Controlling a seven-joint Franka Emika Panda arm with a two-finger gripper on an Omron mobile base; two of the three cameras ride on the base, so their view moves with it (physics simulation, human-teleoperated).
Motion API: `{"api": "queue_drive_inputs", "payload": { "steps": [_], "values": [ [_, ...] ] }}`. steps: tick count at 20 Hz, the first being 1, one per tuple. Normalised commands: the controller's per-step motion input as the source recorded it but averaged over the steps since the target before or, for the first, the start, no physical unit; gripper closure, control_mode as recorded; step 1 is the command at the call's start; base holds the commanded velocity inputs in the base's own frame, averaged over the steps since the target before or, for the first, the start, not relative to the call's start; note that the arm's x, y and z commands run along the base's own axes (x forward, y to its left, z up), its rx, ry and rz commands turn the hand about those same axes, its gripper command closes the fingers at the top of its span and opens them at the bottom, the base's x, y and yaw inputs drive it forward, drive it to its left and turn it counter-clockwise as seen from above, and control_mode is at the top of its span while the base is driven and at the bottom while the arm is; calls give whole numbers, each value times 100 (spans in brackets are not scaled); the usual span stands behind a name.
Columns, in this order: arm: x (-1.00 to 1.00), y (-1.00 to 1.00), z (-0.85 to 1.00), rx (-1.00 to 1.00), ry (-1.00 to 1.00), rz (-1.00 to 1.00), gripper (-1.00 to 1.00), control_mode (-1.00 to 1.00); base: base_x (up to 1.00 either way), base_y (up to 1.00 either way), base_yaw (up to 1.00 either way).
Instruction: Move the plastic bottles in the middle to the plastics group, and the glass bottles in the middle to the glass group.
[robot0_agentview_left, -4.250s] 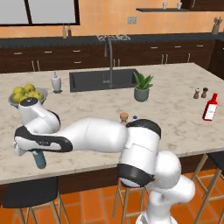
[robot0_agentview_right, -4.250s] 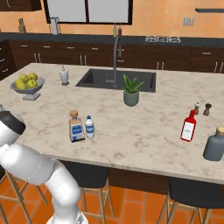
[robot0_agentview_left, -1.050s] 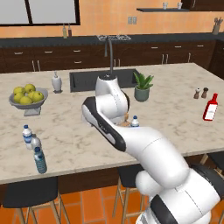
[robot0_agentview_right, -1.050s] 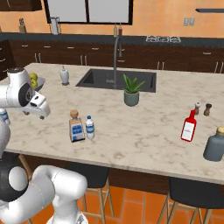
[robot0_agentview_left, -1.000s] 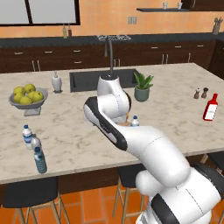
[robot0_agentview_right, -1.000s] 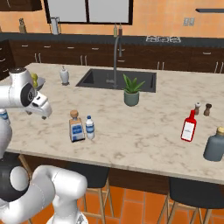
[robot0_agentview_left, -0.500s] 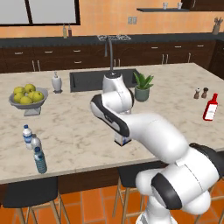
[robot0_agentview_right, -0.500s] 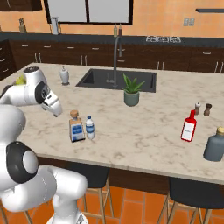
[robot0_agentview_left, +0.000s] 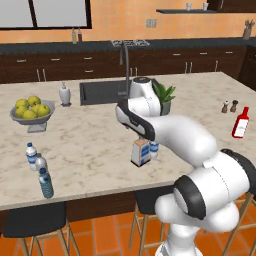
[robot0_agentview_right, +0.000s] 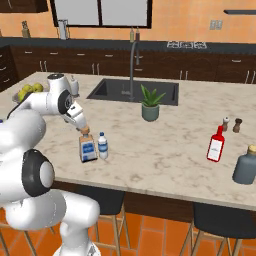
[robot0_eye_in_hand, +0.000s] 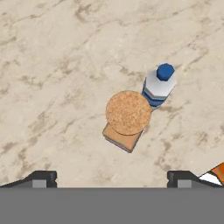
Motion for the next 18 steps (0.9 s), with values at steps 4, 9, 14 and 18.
{"api": "queue_drive_inputs", "payload": {
  "steps": [4,9,14,18],
  "values": [
    [28,-33,-26,0,0,-3,-100,-100,0,0,0],
    [15,-9,-19,0,0,-2,-100,-100,0,0,0],
    [4,-11,-8,0,0,-1,-100,-100,0,0,0],
    [0,-17,-6,0,0,0,-100,-100,0,0,0]
  ]
}}
